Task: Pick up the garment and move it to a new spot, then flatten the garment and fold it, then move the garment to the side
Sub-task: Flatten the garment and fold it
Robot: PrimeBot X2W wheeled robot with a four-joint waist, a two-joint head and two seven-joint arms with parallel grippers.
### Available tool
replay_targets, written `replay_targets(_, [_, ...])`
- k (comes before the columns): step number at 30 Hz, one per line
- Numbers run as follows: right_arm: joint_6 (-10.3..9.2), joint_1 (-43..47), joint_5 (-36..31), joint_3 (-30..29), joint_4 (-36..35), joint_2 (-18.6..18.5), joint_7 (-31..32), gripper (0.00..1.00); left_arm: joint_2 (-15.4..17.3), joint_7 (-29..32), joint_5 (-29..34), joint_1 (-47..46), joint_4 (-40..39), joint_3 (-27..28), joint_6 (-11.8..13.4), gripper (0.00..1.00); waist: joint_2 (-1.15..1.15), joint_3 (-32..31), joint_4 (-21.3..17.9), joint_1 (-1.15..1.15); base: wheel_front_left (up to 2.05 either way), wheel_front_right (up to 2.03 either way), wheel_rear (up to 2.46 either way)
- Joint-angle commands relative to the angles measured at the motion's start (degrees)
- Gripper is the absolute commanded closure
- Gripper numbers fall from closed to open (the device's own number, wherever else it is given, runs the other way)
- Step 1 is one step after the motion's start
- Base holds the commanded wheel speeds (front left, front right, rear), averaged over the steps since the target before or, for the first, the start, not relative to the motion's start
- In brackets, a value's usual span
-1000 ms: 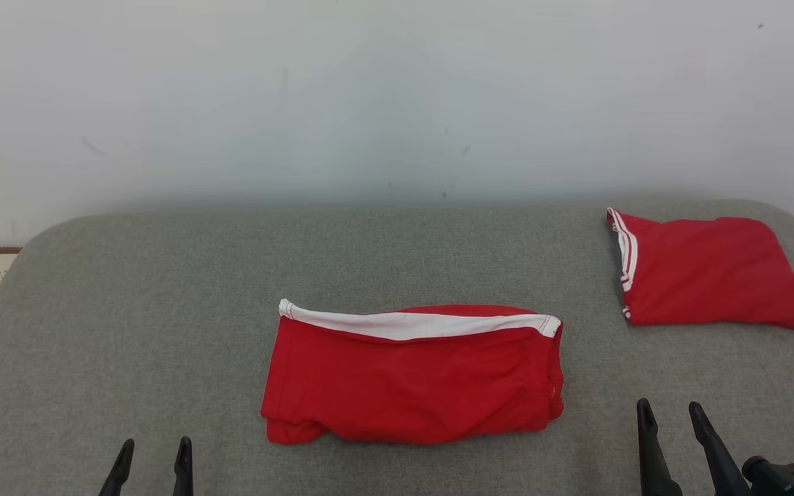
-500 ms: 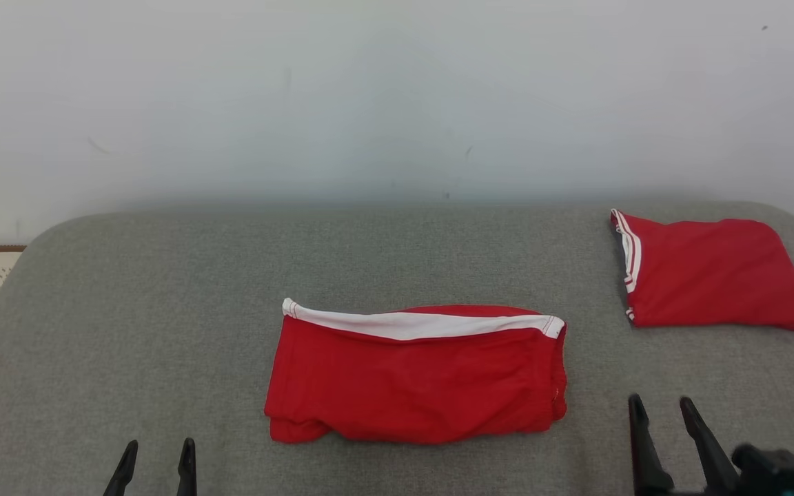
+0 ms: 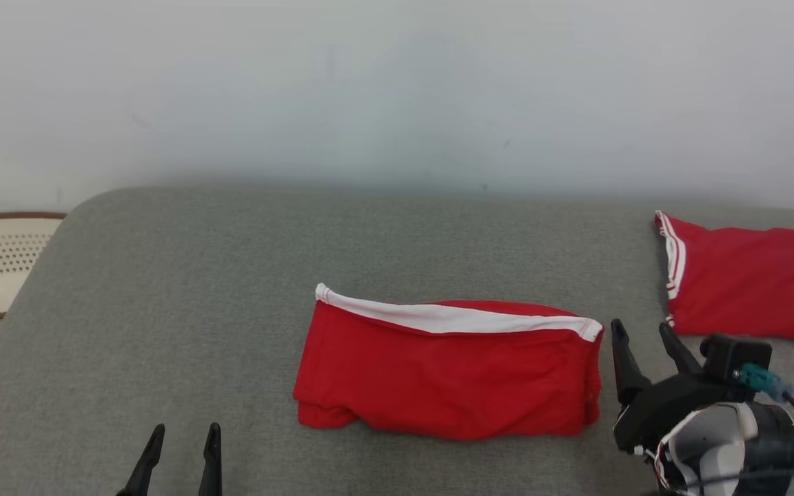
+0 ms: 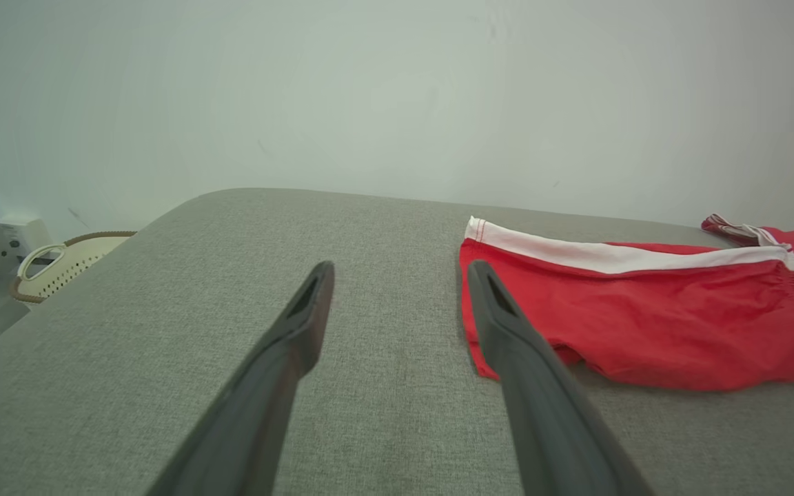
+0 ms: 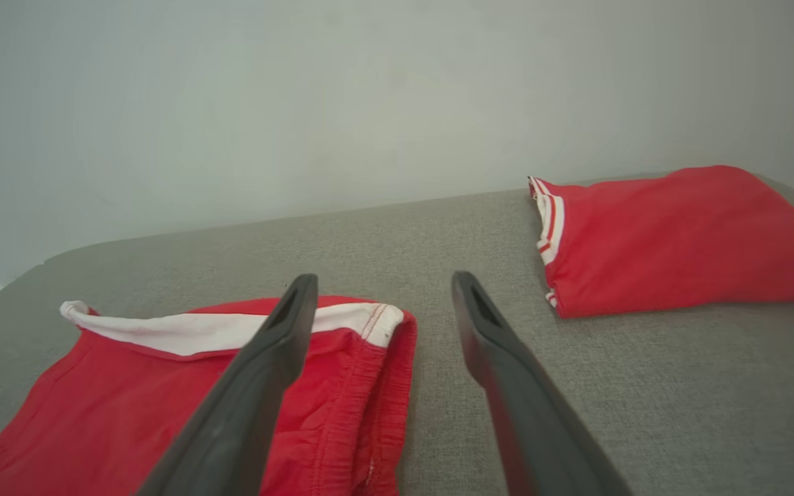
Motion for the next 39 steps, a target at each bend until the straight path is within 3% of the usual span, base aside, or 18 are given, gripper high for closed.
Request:
replay_targets(1, [0.03,-1.8,-0.4,-0.7,2.5,-0.4,0.2,0.00,-0.1,-0.2,-0.4,-0.8,0.6,0.0,-0.2,0.00,0.00,0.7,1.3,-0.01,0.00,0.00,0.00])
replay_targets(14, [0.03,-13.5,-0.9,-6.6,30.3,-0.4,-3.3,0.00,-0.4,-0.5,-0.3,-3.3,3.4,-1.9,-1.9,0.00,0.00,2.8,4.8,-0.01,0.00,0.00,0.00])
replay_targets(29, [0.03,-18.3,0.4,-6.6,46.7,0.2,-8.7,0.00,-0.5,-0.9,-0.9,-4.2,5.2,-2.4,-2.0,0.00,0.00,2.9,5.1,-0.01,0.00,0.00,0.00])
replay_targets(30, [0.03,-18.6,0.8,-6.5,47.4,0.2,-9.1,0.26,-0.5,-0.9,-0.9,-4.4,5.3,-2.5,-2.1,0.00,0.00,2.9,5.1,-0.01,0.00,0.00,0.00])
replay_targets(31, [0.03,-18.6,1.2,-6.2,47.7,0.3,-9.8,0.66,-0.5,-0.9,-1.0,-4.5,5.5,-2.5,-2.1,0.00,0.00,2.8,5.2,-0.01,0.00,0.00,0.00])
replay_targets(32, [0.03,-18.7,1.6,-5.9,48.3,0.3,-10.3,1.00,-0.5,-0.9,-1.0,-4.5,5.5,-2.6,-2.1,0.00,0.00,2.7,5.2,-0.01,0.00,0.00,0.00])
replay_targets(39, [0.03,-18.6,3.6,-3.7,50.2,-1.2,-13.7,1.00,-0.3,-1.1,-1.3,-3.6,5.9,-2.5,-1.8,0.00,0.00,1.9,5.2,-0.01,0.00,0.00,0.00])
